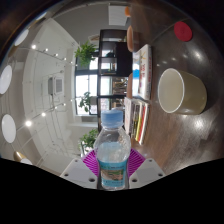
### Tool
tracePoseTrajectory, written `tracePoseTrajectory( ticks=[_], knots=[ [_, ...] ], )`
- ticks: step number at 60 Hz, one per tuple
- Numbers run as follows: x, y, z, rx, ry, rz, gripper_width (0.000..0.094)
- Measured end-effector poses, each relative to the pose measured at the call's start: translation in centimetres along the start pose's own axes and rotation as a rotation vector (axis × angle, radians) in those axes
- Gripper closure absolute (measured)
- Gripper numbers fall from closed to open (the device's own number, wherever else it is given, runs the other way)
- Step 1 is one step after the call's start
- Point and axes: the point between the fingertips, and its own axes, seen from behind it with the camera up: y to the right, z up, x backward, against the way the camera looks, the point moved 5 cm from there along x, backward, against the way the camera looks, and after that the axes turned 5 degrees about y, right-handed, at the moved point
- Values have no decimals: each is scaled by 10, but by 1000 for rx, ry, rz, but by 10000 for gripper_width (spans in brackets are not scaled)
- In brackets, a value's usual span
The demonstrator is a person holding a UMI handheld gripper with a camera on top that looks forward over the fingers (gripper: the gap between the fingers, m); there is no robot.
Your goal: Pour water
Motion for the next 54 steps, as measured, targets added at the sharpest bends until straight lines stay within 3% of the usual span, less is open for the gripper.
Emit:
tracePoseTrajectory(
  ticks=[30,44,54],
  knots=[
    [8,14,72,-639,152,27,609],
    [7,19,54,-626,92,-16,614],
    [16,-19,50,-253,33,-7,612]
  ],
)
